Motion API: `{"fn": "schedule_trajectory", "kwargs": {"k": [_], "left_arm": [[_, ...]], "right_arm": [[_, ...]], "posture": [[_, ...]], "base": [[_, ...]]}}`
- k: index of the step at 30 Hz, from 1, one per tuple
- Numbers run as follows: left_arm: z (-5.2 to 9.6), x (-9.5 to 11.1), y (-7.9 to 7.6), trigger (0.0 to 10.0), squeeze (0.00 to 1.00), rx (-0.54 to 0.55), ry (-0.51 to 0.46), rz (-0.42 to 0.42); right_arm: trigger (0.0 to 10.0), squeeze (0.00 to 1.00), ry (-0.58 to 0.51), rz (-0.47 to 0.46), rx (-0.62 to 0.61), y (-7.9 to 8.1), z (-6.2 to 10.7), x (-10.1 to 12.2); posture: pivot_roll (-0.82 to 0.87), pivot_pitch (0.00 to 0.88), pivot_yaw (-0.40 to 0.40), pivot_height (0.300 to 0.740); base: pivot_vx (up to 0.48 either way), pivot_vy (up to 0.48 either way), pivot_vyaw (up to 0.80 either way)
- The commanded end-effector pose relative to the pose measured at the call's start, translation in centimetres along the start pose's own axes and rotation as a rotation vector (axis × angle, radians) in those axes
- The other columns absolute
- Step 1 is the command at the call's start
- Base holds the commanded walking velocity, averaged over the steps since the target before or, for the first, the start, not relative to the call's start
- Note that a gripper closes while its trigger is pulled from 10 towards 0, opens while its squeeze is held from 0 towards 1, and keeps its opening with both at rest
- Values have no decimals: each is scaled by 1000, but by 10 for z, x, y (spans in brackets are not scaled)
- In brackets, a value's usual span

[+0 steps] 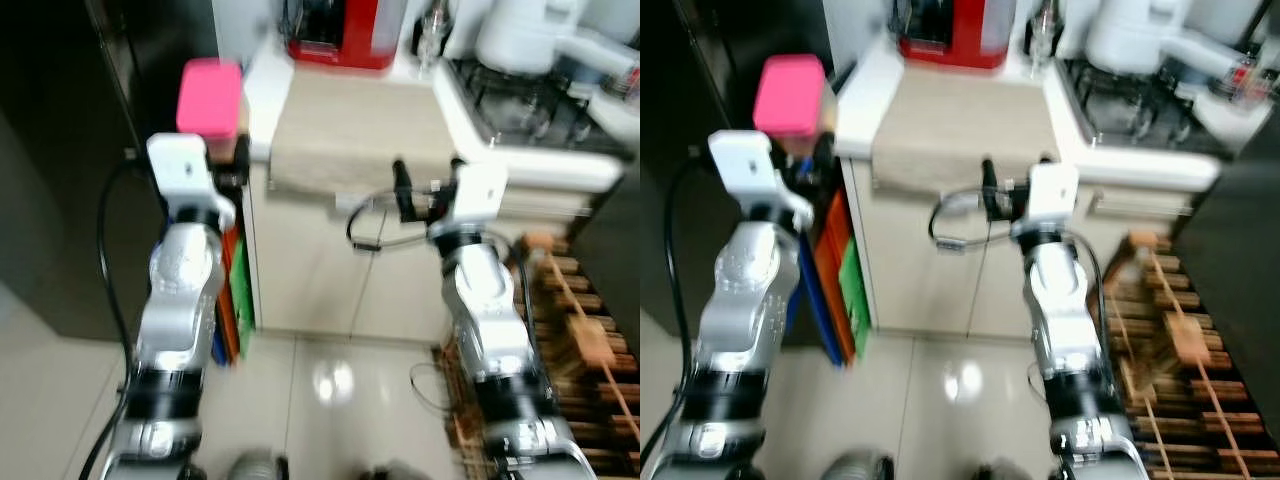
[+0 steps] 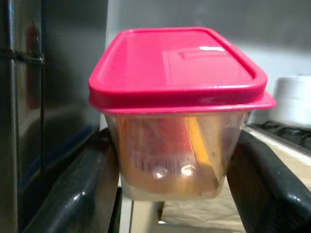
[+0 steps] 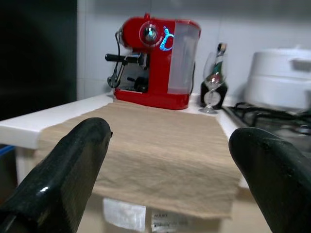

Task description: Restocking fridge

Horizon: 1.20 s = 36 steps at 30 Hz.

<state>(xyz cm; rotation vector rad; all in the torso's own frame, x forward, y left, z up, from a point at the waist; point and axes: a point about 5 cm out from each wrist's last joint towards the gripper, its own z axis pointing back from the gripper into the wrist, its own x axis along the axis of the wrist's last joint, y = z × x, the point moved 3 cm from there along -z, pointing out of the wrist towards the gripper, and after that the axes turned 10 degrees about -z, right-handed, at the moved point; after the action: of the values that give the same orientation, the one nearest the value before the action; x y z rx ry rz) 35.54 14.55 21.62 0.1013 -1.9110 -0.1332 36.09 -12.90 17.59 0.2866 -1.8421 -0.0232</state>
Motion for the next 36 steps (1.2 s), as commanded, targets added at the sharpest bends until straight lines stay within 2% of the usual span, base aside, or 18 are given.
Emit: {"fn": "schedule_trajectory", "kwargs": {"k": [1, 5, 7, 8, 12, 24, 31, 36], "left_arm": [[0, -2, -5, 10000, 0, -17, 7, -2], [1, -3, -7, 10000, 0, -30, 3, 3], [2, -4, -9, 10000, 0, -38, 5, 0], [3, -6, -11, 10000, 0, -50, 6, 26], [4, -7, -11, 10000, 0, -44, 5, 12], [6, -16, -11, 10000, 0, -28, 30, 18], [8, -29, -7, 10000, 0, -2, 87, 48], [9, -31, 0, 10000, 0, 40, 95, 70]], "right_arm": [[10000, 0, -11, 4, -5, -3, 0, 3], [10000, 0, -4, 5, -3, -3, 2, 0], [10000, 0, -2, 6, -2, -3, 3, -1], [10000, 0, 1, 7, -3, -4, 3, -1], [10000, 0, 5, 11, -5, -5, 4, -2], [10000, 0, 26, 17, 0, -6, 7, -7], [10000, 0, 36, 20, -4, -8, 9, -9], [10000, 0, 39, 20, -5, -8, 9, -10]], "posture": [[-7, 0, -17, 740], [-10, 0, -17, 740], [-14, 0, -16, 740], [-14, 0, -16, 740], [-18, 0, -15, 740], [-30, 0, -16, 740], [-34, 0, -14, 740], [-35, 0, -11, 740]], "base": [[-315, 0, 0], [-314, 0, 0], [0, 0, 0], [0, 0, 0], [0, 0, 0], [0, -453, 0], [0, -451, 0], [0, -449, 0]]}}
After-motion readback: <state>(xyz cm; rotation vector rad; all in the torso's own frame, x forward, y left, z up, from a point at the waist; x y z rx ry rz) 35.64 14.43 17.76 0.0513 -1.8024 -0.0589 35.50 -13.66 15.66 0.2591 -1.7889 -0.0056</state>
